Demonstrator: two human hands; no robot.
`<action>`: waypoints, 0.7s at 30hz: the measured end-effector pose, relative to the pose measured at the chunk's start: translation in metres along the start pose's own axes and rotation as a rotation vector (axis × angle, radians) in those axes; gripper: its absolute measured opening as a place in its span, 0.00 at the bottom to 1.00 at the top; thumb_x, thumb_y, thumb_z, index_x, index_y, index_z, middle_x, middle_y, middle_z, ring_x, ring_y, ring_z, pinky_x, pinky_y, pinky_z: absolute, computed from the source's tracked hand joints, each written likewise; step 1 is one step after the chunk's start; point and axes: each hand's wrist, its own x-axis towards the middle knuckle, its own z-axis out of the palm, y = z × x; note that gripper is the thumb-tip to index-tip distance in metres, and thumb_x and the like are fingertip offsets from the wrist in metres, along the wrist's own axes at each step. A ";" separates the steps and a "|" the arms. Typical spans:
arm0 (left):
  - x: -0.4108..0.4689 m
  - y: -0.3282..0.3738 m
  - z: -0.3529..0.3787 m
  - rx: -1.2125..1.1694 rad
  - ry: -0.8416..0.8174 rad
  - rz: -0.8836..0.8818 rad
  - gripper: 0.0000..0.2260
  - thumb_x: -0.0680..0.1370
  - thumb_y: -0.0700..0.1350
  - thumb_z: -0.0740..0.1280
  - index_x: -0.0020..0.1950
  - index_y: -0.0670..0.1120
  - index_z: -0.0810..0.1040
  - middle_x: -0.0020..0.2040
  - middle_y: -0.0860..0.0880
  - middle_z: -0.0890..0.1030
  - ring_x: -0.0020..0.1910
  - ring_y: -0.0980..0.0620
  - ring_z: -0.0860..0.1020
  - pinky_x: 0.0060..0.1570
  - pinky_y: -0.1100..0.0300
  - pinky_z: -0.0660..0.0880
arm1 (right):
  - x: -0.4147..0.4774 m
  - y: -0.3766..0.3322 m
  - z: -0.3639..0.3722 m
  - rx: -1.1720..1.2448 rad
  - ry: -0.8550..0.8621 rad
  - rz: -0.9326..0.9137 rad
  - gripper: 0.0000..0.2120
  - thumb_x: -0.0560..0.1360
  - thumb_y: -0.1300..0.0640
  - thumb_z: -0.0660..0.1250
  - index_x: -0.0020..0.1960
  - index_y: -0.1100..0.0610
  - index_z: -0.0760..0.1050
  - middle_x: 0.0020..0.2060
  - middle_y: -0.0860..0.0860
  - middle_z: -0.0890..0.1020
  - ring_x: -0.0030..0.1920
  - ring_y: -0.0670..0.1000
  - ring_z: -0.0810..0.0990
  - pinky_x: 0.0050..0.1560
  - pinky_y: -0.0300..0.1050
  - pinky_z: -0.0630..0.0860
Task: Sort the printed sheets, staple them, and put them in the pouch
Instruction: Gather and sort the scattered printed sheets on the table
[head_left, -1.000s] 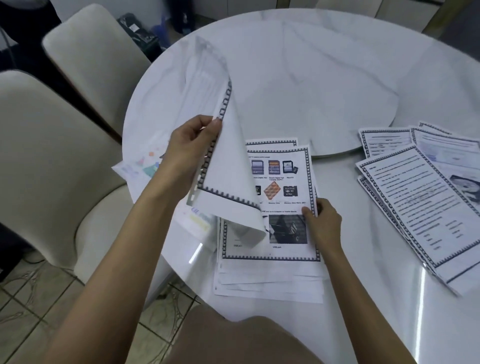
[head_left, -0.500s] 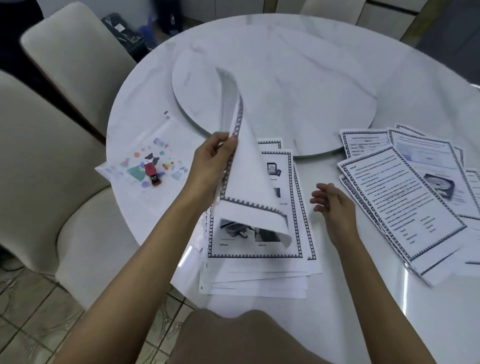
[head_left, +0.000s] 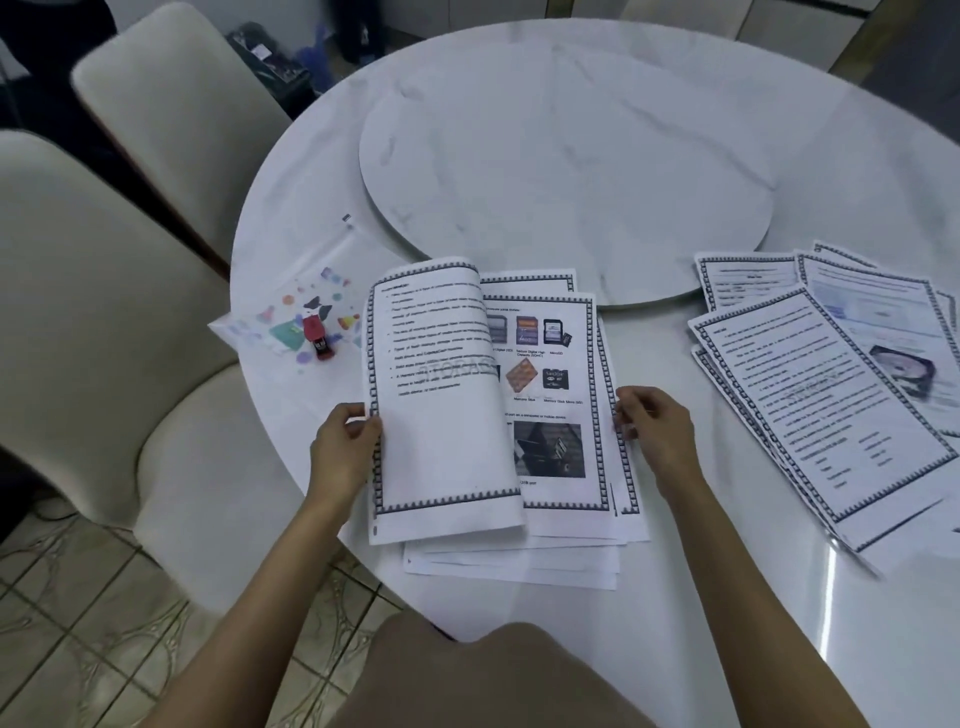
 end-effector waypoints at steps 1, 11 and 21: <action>0.001 -0.002 -0.001 0.033 0.015 0.006 0.10 0.79 0.43 0.61 0.59 0.44 0.73 0.50 0.45 0.78 0.44 0.47 0.75 0.43 0.57 0.72 | -0.001 0.000 0.001 -0.020 -0.005 -0.012 0.05 0.77 0.57 0.63 0.49 0.56 0.77 0.34 0.51 0.80 0.34 0.49 0.76 0.41 0.42 0.74; 0.009 -0.003 -0.012 0.314 0.176 0.116 0.12 0.79 0.38 0.58 0.61 0.38 0.72 0.55 0.37 0.79 0.51 0.42 0.75 0.44 0.61 0.63 | -0.003 -0.002 -0.001 -0.054 0.017 -0.029 0.05 0.77 0.59 0.63 0.51 0.58 0.77 0.36 0.50 0.80 0.36 0.48 0.77 0.44 0.44 0.76; 0.004 0.018 0.036 0.340 -0.100 0.133 0.18 0.77 0.40 0.63 0.66 0.40 0.68 0.64 0.39 0.68 0.59 0.43 0.72 0.58 0.58 0.68 | 0.002 -0.013 -0.002 -0.306 -0.019 0.059 0.21 0.78 0.54 0.61 0.62 0.70 0.70 0.61 0.65 0.75 0.61 0.63 0.74 0.63 0.53 0.69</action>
